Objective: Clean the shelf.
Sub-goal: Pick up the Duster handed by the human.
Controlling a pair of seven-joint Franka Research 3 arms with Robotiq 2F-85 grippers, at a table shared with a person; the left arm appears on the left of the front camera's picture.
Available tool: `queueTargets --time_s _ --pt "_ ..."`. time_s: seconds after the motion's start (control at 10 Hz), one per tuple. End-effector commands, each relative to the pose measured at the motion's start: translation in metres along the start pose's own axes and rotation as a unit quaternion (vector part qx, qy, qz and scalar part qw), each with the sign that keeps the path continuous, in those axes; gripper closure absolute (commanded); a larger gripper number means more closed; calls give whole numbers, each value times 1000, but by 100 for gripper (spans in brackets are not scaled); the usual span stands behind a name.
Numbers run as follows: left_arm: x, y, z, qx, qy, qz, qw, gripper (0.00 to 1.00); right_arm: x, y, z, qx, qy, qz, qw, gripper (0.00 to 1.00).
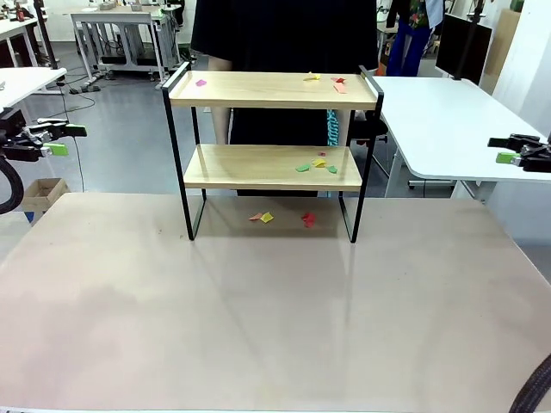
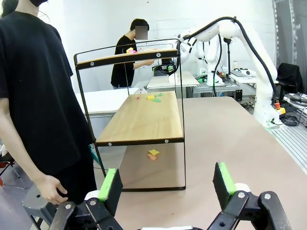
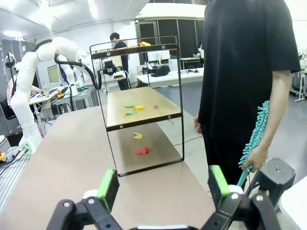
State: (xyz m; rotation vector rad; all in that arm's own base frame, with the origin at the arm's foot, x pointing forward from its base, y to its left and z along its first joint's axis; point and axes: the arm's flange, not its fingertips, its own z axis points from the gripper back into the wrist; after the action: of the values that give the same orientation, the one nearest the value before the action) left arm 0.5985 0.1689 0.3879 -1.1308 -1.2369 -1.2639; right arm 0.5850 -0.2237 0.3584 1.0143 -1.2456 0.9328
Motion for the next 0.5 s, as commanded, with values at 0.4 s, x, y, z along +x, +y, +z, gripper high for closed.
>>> queueTargets --time_s 0.4 --pt "1 0 0 -2 2 -4 1000 0 1 0 0 0 0 1 1000 0"
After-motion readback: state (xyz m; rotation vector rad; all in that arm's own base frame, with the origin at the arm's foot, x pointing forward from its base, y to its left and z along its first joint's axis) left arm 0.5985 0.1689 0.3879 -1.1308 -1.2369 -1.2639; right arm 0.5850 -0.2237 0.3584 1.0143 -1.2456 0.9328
